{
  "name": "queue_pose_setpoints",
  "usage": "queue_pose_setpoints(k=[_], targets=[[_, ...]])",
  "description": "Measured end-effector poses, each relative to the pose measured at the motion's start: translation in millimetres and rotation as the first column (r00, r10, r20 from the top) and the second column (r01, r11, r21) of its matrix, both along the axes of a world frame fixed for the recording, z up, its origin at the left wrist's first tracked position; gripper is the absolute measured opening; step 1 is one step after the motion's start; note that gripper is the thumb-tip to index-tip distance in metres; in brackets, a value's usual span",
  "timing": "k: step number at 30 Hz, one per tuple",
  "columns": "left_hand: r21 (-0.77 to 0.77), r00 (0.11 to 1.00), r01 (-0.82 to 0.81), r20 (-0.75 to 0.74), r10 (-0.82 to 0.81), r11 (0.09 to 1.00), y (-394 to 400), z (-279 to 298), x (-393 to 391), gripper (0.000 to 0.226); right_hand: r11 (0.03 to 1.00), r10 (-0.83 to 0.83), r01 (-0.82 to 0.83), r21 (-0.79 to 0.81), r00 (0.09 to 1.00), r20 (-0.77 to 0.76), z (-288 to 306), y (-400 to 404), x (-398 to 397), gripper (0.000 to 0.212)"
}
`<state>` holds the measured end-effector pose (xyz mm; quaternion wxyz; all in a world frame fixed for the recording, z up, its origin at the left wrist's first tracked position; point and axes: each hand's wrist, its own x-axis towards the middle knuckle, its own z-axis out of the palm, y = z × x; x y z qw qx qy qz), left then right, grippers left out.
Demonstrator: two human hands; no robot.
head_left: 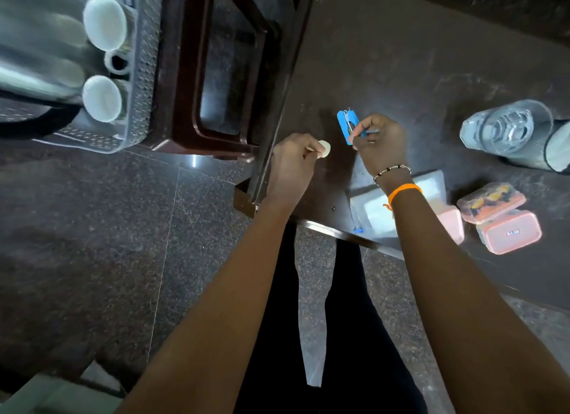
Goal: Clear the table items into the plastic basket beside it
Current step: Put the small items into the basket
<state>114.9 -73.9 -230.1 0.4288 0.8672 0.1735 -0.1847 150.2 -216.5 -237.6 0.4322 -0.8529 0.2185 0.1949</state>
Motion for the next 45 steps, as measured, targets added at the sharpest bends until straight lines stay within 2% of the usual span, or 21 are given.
queue_pose_setpoints(k=[2,4,9,12,14,18,20,23,26,29,34,40,45], targets=[[-0.014,0.992,-0.117,0.047,0.118,0.993,26,14,15,0.006,0.991,-0.004,0.009,0.131,0.999,-0.034,11,25,12,0.029],[-0.051,0.954,-0.276,0.107,0.280,0.960,61,34,32,0.010,0.970,0.025,-0.023,0.241,1.000,-0.007,27,62,27,0.038],[-0.144,0.832,-0.515,0.154,0.533,0.845,133,78,71,0.030,0.936,0.047,-0.097,0.339,0.987,0.153,63,142,66,0.038],[-0.298,0.756,-0.556,0.206,0.621,0.776,174,92,101,0.017,0.908,0.039,-0.101,0.406,0.987,0.158,78,192,96,0.036],[-0.293,0.738,-0.572,0.224,0.636,0.766,191,95,122,0.010,0.884,0.018,-0.084,0.460,0.989,0.146,83,217,116,0.034],[-0.313,0.686,-0.667,0.097,0.721,0.676,222,87,168,0.025,0.871,-0.020,-0.033,0.490,0.995,0.103,84,262,152,0.027],[-0.232,0.688,-0.694,0.065,0.723,0.681,231,80,185,0.034,0.915,0.008,-0.050,0.401,0.994,0.105,78,279,168,0.017],[-0.196,0.691,-0.705,0.024,0.722,0.681,240,68,202,0.045,0.976,0.112,-0.135,0.172,0.984,0.138,71,296,185,0.030],[-0.188,0.718,-0.687,-0.029,0.695,0.702,249,61,209,0.050,0.978,0.166,-0.180,0.105,0.977,0.134,66,307,193,0.041],[-0.214,0.755,-0.646,-0.035,0.655,0.733,251,59,206,0.052,0.980,0.183,-0.193,0.057,0.972,0.144,63,311,190,0.044],[-0.301,0.790,-0.576,0.035,0.612,0.760,232,77,179,0.035,0.984,0.088,-0.117,0.134,0.974,0.208,69,295,161,0.031],[-0.396,0.795,-0.573,-0.057,0.604,0.718,183,89,122,0.025,0.903,-0.150,0.118,0.414,0.988,0.045,76,242,110,0.028],[-0.404,0.844,-0.527,-0.148,0.515,0.748,119,80,60,0.024,0.884,-0.217,0.219,0.414,0.975,-0.052,77,166,54,0.023]])
